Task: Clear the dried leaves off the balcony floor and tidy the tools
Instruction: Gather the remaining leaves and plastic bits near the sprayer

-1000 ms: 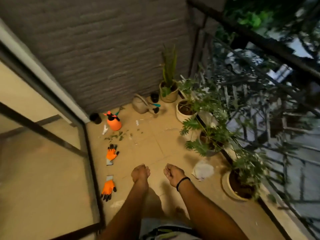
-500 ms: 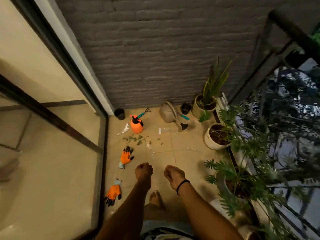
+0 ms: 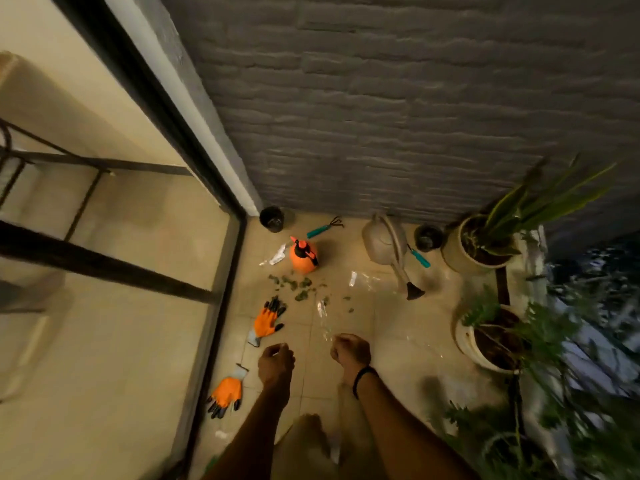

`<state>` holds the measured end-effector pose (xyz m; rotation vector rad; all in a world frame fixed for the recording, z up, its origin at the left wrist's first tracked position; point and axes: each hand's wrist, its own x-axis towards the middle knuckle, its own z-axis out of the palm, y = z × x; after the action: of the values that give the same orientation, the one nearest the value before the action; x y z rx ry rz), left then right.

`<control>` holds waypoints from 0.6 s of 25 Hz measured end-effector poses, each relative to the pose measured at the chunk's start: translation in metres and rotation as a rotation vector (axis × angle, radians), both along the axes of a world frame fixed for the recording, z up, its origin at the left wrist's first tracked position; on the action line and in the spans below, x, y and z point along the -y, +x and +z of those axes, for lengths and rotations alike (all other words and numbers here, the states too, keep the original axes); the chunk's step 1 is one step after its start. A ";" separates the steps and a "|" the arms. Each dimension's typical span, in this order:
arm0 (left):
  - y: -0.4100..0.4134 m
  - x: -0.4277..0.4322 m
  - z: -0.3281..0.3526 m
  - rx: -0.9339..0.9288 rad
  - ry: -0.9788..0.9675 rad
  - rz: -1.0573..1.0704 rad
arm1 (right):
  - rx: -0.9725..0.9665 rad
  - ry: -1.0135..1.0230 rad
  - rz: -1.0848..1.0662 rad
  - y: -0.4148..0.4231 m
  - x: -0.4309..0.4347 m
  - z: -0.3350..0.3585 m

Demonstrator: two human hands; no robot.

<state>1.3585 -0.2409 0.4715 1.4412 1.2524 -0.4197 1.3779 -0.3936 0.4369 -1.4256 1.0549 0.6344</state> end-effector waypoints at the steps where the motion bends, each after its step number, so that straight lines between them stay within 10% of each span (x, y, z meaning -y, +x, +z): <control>1: 0.021 0.000 -0.026 -0.024 0.032 -0.013 | -0.010 -0.043 0.046 0.019 0.002 -0.032; 6: 0.098 0.020 -0.185 -0.090 0.170 -0.207 | -0.001 -0.223 0.222 0.109 0.002 -0.195; 11: 0.128 -0.051 -0.609 -0.129 0.270 -0.334 | 0.126 -0.412 0.650 0.181 0.006 -0.420; 15: 0.178 -0.006 -0.593 -0.083 0.388 -0.439 | 0.278 -0.482 1.042 0.176 0.013 -0.582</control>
<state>1.5368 -0.2346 -0.1219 2.0630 1.1164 -0.5538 1.5539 -0.4068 -0.1455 -2.4199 0.1624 0.8925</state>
